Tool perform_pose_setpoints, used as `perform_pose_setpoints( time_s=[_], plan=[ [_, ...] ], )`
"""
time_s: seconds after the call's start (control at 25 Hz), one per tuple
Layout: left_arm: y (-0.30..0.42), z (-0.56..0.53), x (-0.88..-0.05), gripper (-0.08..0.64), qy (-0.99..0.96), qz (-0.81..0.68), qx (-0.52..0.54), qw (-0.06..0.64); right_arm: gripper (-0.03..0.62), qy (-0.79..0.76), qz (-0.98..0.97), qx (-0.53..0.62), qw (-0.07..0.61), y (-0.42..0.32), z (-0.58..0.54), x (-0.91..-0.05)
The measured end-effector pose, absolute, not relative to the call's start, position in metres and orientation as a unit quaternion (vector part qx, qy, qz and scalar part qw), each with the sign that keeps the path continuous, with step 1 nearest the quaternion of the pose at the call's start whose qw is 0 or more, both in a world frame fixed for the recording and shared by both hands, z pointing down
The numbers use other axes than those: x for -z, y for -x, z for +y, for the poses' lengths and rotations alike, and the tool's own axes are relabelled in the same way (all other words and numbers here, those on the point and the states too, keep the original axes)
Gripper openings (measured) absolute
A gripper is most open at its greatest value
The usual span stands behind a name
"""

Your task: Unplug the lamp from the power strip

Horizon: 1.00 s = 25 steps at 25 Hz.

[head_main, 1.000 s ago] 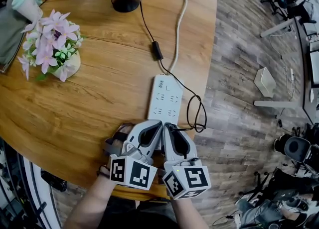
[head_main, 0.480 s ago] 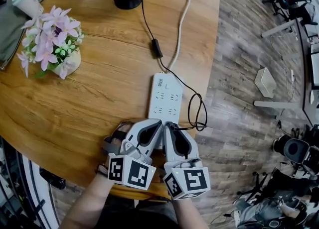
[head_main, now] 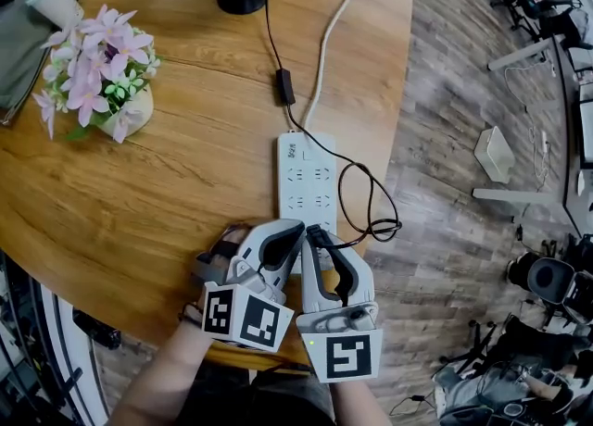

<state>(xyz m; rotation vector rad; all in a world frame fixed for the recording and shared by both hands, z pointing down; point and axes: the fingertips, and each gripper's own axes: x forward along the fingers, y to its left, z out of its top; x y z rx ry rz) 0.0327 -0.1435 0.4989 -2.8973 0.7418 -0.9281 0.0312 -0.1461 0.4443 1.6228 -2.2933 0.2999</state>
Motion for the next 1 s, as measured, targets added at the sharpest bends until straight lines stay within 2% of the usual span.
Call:
perform_pose_setpoints(
  time_s=[0.12,0.32,0.68,1.0],
  plan=[
    [-0.031,-0.144,-0.5,-0.011,0.924,0.243,0.295,0.003,0.069,-0.572,-0.796,-0.16,0.119,-0.036,-0.153,-0.441],
    [-0.032,-0.144,-0.501,-0.011,0.925,0.244,0.289,-0.017,0.069,-0.58,-0.781,-0.208,0.101,-0.055,-0.149,-0.454],
    [-0.006,-0.152,-0.488,-0.006,0.917,0.3,0.256,-0.063,0.071,-0.562,-0.779,-0.256,0.111,-0.047,-0.14,-0.465],
    [0.048,-0.154,-0.479,-0.006,0.895,0.365,0.233,-0.109,0.072,-0.516,-0.798,-0.286,0.124,0.0,-0.138,-0.471]
  ],
)
